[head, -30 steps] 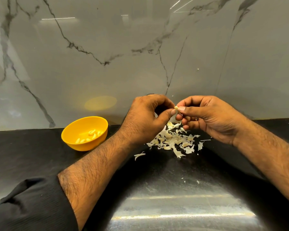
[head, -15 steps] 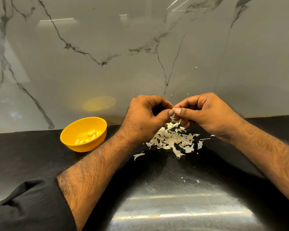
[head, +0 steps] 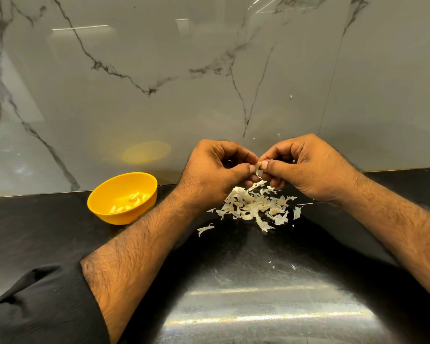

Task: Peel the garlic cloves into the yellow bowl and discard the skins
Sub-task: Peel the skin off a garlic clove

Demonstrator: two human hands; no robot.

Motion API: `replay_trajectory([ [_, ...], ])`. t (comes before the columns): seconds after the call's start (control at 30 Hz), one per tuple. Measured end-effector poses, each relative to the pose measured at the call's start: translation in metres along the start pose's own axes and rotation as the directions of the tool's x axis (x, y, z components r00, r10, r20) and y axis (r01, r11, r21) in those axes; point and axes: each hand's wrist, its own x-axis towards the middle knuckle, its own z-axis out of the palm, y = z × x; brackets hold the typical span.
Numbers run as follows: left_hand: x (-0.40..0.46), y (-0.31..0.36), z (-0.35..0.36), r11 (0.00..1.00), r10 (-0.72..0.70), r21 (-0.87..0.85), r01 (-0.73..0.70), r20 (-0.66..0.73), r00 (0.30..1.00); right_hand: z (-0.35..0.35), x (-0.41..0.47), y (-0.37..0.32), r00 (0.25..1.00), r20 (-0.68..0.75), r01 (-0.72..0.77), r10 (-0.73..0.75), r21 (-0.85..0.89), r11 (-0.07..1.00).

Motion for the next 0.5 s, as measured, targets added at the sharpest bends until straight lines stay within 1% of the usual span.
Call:
replay_trajectory([
  [0.3,0.0011,-0.0001,0.0009,0.997,0.002,0.077,0.000,-0.027,1.000,-0.0007,-0.0028,-0.0051,0.999,0.008,0.039,-0.038,-0.100,0.994],
  [0.5,0.0003,0.0001,0.0020,0.999,-0.014,0.049,0.016,-0.027,1.000,-0.0002,-0.0031,-0.0048,0.999,-0.009,0.042,-0.044,-0.169,0.985],
])
